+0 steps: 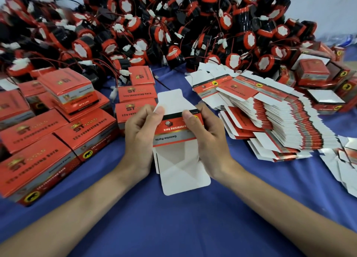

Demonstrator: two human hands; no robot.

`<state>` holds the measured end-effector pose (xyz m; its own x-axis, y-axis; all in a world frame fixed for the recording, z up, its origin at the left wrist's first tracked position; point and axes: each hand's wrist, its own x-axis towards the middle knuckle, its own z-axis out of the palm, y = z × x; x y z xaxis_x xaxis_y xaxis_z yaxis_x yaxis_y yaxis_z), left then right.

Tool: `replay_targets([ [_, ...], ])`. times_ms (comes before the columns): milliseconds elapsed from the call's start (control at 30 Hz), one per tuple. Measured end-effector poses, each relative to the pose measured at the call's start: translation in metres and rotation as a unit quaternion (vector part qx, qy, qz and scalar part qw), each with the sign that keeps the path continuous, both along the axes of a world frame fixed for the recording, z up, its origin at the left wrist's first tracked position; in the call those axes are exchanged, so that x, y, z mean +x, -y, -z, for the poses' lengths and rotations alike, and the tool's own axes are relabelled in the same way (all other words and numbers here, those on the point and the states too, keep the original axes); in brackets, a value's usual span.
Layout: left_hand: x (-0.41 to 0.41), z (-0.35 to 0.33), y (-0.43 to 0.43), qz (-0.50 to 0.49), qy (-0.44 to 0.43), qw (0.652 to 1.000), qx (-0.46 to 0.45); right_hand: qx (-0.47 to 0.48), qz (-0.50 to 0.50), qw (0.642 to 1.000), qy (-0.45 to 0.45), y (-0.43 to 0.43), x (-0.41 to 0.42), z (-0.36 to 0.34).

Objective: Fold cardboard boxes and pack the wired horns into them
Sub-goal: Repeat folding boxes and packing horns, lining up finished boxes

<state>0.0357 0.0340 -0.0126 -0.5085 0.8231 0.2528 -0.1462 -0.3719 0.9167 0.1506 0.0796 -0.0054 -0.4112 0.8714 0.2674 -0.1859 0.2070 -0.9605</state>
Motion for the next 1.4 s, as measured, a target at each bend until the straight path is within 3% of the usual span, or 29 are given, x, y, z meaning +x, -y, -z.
replay_targets([
  [167, 0.003, 0.0, 0.002, 0.048, -0.037, 0.998, 0.002, 0.058, 0.035, 0.998, -0.01, -0.004, 0.002, -0.001],
  [300, 0.008, -0.001, 0.007, 0.085, -0.117, 0.988, 0.047, 0.228, 0.039, 0.973, -0.005, -0.011, 0.009, -0.006],
  [367, 0.007, -0.001, 0.008, 0.026, -0.195, 0.977, 0.081, 0.272, 0.033, 0.962, -0.005, -0.015, 0.011, -0.007],
  [467, -0.005, 0.002, 0.003, -0.113, -0.396, 0.893, 0.18, 0.21, -0.01, 0.977, -0.013, -0.016, 0.009, -0.009],
  [500, -0.01, 0.003, 0.0, -0.139, -0.439, 0.863, 0.208, 0.171, -0.034, 0.985, -0.011, -0.017, 0.009, -0.009],
  [567, -0.017, 0.005, -0.002, -0.166, -0.468, 0.841, 0.215, 0.095, -0.078, 0.992, -0.01, -0.015, 0.011, -0.01],
  [633, -0.019, 0.006, -0.002, -0.167, -0.459, 0.85, 0.198, 0.059, -0.101, 0.993, 0.005, -0.012, 0.011, -0.009],
  [867, -0.01, 0.008, 0.002, -0.127, -0.407, 0.898, 0.112, 0.09, -0.05, 0.995, -0.012, -0.005, 0.007, 0.0],
  [1133, -0.006, 0.011, 0.001, -0.031, -0.288, 0.938, 0.193, 0.122, -0.055, 0.991, -0.026, 0.0, 0.003, 0.001],
  [1400, -0.005, 0.01, 0.0, -0.005, -0.283, 0.94, 0.189, 0.12, -0.057, 0.991, 0.0, 0.003, 0.002, 0.004],
])
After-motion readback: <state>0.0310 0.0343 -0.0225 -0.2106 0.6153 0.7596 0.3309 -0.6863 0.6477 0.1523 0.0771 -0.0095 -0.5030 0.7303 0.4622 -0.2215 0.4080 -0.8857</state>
